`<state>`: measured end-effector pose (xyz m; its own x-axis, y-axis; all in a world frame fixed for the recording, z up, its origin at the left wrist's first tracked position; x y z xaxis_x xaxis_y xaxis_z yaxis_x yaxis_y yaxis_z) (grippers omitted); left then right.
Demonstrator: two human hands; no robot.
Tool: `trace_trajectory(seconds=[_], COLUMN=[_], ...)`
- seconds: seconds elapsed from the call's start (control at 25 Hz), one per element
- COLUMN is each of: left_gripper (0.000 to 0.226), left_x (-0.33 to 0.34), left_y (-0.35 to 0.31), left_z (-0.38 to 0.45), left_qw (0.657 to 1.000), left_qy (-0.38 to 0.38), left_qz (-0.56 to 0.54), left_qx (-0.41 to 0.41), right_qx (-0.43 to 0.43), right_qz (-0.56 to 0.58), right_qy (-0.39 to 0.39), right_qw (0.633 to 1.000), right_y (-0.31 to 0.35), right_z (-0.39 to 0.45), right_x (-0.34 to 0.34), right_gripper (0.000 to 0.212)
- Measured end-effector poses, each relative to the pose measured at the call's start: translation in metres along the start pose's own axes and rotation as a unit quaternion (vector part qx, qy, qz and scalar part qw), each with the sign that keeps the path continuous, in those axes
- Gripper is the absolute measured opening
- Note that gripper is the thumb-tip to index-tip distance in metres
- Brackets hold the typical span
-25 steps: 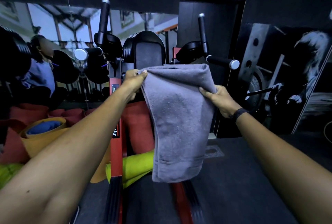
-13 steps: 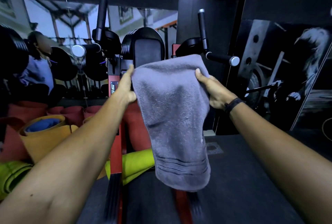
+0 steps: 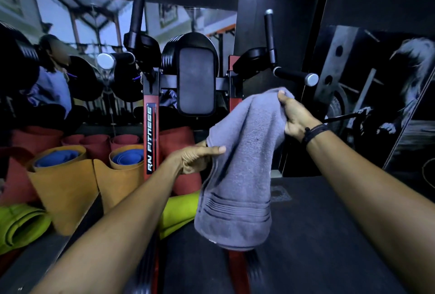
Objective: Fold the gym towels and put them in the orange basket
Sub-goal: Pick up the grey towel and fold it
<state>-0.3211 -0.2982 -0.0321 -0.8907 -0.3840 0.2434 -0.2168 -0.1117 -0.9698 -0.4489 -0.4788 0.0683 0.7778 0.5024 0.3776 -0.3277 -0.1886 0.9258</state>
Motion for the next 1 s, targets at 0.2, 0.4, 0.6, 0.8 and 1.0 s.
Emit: trace_trajectory(seconds=[0.2, 0.4, 0.6, 0.8, 1.0], left_gripper=[0.015, 0.005, 0.033, 0.078, 0.034], left_x=[0.005, 0.008, -0.006, -0.015, -0.022], left_y=[-0.017, -0.039, -0.056, -0.06, -0.064], left_z=[0.018, 0.038, 0.026, 0.027, 0.028], left_qw=[0.989, 0.951, 0.959, 0.938, 0.913], left_qy=[-0.121, -0.289, -0.279, -0.261, -0.294], left_qz=[0.038, -0.085, 0.041, 0.214, 0.243], left_qx=[0.072, 0.07, -0.032, 0.078, 0.143], right_qx=[0.048, 0.083, 0.029, -0.101, -0.185], right_qz=[0.02, -0.376, -0.18, -0.286, -0.26], right_qy=[0.02, 0.16, -0.008, 0.09, 0.109], right_qw=[0.998, 0.909, 0.983, 0.949, 0.941], right_y=[0.004, -0.019, -0.031, -0.028, -0.027], right_z=[-0.008, -0.011, 0.009, 0.006, 0.002], right_x=[-0.026, -0.052, -0.054, -0.048, -0.049], right_gripper=[0.03, 0.02, 0.036, 0.067, 0.038])
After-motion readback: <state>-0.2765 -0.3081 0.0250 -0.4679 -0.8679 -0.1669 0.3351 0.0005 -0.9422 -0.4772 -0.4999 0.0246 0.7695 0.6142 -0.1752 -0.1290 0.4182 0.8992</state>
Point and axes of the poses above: each hand's wrist, its own z-axis towards the middle knuckle, its own x-axis out of the palm, y = z × x, the point moved 2 cm from there along z, towards the middle knuckle, and after that the axes turned 12 degrees about -y, right-handed, at the moved point
